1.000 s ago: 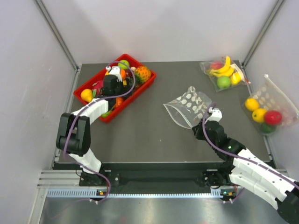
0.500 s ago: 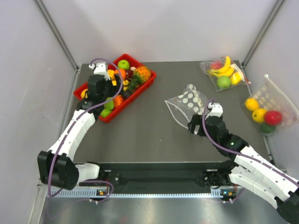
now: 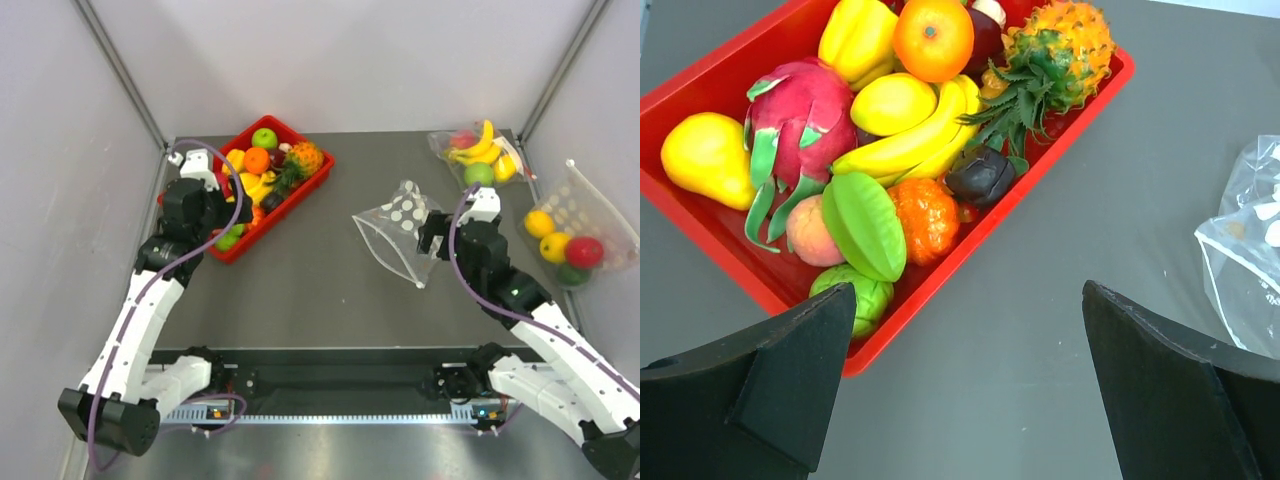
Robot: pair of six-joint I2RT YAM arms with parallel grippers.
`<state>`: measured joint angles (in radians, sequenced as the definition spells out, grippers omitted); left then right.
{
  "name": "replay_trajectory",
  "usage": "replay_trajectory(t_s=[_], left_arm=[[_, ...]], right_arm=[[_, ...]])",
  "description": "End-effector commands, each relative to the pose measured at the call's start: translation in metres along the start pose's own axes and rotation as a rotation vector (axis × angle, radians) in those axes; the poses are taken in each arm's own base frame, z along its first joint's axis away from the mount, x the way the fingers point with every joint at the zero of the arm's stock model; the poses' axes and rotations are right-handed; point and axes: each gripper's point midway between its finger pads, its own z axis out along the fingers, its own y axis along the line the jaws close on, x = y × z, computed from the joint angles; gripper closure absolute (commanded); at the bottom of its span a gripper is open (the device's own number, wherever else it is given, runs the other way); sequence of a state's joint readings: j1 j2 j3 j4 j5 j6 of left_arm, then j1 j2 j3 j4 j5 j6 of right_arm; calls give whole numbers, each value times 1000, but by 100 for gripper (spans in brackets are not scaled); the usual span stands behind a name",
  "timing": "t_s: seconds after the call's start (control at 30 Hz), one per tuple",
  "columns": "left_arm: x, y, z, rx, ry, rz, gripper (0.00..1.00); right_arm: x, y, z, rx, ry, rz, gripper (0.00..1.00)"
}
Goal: Open the zip-top bag and remove the fake food
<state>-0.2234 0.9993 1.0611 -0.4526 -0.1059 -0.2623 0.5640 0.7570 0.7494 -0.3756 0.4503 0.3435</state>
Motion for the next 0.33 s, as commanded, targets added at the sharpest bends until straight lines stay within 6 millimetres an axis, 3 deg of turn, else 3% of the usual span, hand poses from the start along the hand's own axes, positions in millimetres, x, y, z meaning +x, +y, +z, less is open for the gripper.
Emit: replay_trajectory(t_s=[0.0, 0.3], left_arm=[[10, 5, -6, -16, 27, 20, 1], [11, 2, -7, 5, 43, 28, 1]], right_arm=[[-38, -2, -4, -5, -90, 13, 0], [-42, -7, -10, -16, -100, 25, 0]])
